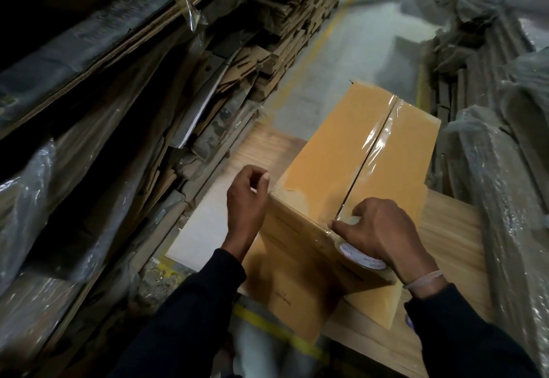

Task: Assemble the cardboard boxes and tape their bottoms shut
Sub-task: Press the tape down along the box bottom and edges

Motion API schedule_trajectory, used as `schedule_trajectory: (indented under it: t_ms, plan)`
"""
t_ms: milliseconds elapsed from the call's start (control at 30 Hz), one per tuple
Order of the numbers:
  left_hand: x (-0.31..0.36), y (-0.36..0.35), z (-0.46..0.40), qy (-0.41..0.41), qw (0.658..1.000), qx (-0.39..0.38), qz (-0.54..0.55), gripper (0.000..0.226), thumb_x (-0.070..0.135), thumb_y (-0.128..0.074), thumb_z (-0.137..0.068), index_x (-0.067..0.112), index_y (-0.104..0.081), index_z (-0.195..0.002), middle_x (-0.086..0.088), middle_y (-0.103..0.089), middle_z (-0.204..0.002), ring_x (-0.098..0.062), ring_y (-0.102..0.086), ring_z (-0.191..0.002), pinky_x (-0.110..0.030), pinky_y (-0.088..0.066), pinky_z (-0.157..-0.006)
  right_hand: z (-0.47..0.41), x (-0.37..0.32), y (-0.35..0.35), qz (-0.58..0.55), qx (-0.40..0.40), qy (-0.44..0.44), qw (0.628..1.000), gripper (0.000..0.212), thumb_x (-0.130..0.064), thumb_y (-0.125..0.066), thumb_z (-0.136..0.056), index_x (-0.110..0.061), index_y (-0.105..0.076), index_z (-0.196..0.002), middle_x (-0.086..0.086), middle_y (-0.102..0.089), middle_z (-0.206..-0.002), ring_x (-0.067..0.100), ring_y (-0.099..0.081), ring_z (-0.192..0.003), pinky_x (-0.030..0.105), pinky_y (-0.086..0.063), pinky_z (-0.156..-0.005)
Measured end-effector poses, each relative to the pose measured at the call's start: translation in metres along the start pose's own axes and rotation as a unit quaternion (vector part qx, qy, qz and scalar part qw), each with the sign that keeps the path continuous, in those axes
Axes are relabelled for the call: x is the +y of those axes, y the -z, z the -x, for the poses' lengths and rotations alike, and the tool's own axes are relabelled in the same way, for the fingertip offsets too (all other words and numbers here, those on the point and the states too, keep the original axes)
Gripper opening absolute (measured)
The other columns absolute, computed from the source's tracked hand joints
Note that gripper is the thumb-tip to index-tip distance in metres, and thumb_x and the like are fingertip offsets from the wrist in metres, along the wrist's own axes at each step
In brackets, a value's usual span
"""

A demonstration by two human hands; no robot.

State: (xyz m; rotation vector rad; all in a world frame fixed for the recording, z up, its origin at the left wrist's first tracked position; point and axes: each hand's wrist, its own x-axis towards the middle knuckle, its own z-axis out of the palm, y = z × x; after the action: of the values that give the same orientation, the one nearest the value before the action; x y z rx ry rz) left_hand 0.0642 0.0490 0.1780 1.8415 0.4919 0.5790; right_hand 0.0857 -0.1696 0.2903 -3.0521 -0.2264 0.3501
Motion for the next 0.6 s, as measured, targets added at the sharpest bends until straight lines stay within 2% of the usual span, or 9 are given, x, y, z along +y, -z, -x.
schedule_trajectory:
  t_ms: [67, 200, 233, 300, 367, 433, 500, 567, 600]
  plan:
    - [0.008, -0.002, -0.004, -0.037, 0.996, -0.057, -0.063, 0.004, 0.021, -0.068, -0.099, 0.021, -0.066, -0.096, 0.006, -0.065, -0.096, -0.006, -0.061, -0.087, -0.014, -0.046, -0.071, -0.001, -0.001, -0.001, 0.007, 0.002, 0.000, 1.000, 0.059, -0.067, -0.071, -0.087, -0.012, -0.078, -0.108, 0.008, -0.076, -0.108, 0.029, -0.070, -0.095, 0.037, -0.059, -0.078]
    - [0.007, -0.008, -0.005, 0.000, 0.992, -0.084, -0.096, 0.011, 0.020, -0.076, -0.092, 0.019, -0.065, -0.088, 0.006, -0.056, -0.094, -0.004, -0.056, -0.080, -0.005, -0.039, -0.067, -0.001, 0.002, -0.002, -0.020, -0.007, 0.002, 1.000, 0.063, -0.068, -0.070, -0.087, -0.010, -0.078, -0.109, 0.009, -0.076, -0.111, 0.031, -0.070, -0.101, 0.037, -0.058, -0.081]
    - [0.005, -0.009, -0.005, 0.005, 0.992, -0.085, -0.088, 0.011, 0.020, -0.077, -0.092, 0.019, -0.067, -0.088, 0.005, -0.057, -0.095, -0.003, -0.056, -0.081, -0.005, -0.040, -0.068, 0.000, 0.006, -0.003, -0.049, -0.004, 0.009, 0.999, 0.064, -0.072, -0.069, -0.086, -0.011, -0.078, -0.105, 0.006, -0.077, -0.105, 0.028, -0.070, -0.100, 0.034, -0.056, -0.078]
    - [0.003, -0.008, -0.003, 0.017, 0.994, -0.078, -0.077, 0.010, 0.023, -0.077, -0.091, 0.020, -0.068, -0.088, 0.005, -0.059, -0.096, -0.004, -0.059, -0.085, -0.006, -0.039, -0.068, 0.002, 0.023, -0.005, -0.140, -0.004, 0.039, 0.989, 0.060, -0.077, -0.068, -0.084, -0.017, -0.070, -0.079, -0.002, -0.070, -0.069, 0.016, -0.069, -0.076, 0.023, -0.045, -0.062]
    - [0.002, -0.009, 0.002, 0.011, 0.995, -0.056, -0.081, 0.010, 0.024, -0.077, -0.091, 0.021, -0.069, -0.087, 0.005, -0.060, -0.096, -0.006, -0.060, -0.086, -0.012, -0.040, -0.071, 0.008, 0.046, -0.006, -0.283, -0.058, 0.067, 0.955, 0.065, -0.070, -0.071, -0.087, -0.009, -0.064, -0.066, 0.003, -0.065, -0.053, 0.014, -0.064, -0.056, 0.021, -0.044, -0.058]
    - [0.004, -0.013, 0.008, -0.010, 0.994, -0.034, -0.103, 0.011, 0.023, -0.076, -0.093, 0.021, -0.067, -0.086, 0.005, -0.059, -0.094, -0.007, -0.058, -0.086, -0.013, -0.039, -0.072, 0.015, 0.069, -0.010, -0.441, -0.127, 0.113, 0.881, 0.061, -0.060, -0.076, -0.090, 0.000, -0.069, -0.077, 0.019, -0.068, -0.066, 0.023, -0.063, -0.062, 0.033, -0.048, -0.068]
    - [0.005, -0.017, 0.012, -0.030, 0.991, -0.014, -0.129, 0.014, 0.021, -0.076, -0.093, 0.021, -0.065, -0.084, 0.004, -0.061, -0.093, -0.011, -0.058, -0.085, -0.017, -0.041, -0.072, 0.018, 0.086, -0.015, -0.514, -0.149, 0.154, 0.830, 0.060, -0.054, -0.075, -0.090, 0.005, -0.067, -0.089, 0.032, -0.062, -0.080, 0.027, -0.059, -0.072, 0.041, -0.044, -0.074]
    - [0.004, -0.020, 0.014, -0.034, 0.990, 0.006, -0.136, 0.015, 0.022, -0.076, -0.093, 0.020, -0.065, -0.083, 0.003, -0.064, -0.091, -0.013, -0.059, -0.087, -0.028, -0.047, -0.075, 0.022, 0.091, -0.013, -0.506, -0.150, 0.167, 0.833, 0.057, -0.054, -0.074, -0.091, 0.003, -0.066, -0.087, 0.025, -0.063, -0.075, 0.025, -0.058, -0.071, 0.039, -0.043, -0.073]
    - [0.003, -0.021, 0.014, -0.029, 0.990, 0.016, -0.136, 0.015, 0.022, -0.077, -0.093, 0.019, -0.066, -0.083, 0.002, -0.065, -0.091, -0.014, -0.059, -0.088, -0.032, -0.049, -0.078, 0.023, 0.091, -0.012, -0.470, -0.146, 0.173, 0.853, 0.055, -0.054, -0.073, -0.092, 0.000, -0.067, -0.080, 0.016, -0.067, -0.069, 0.024, -0.060, -0.066, 0.036, -0.045, -0.071]
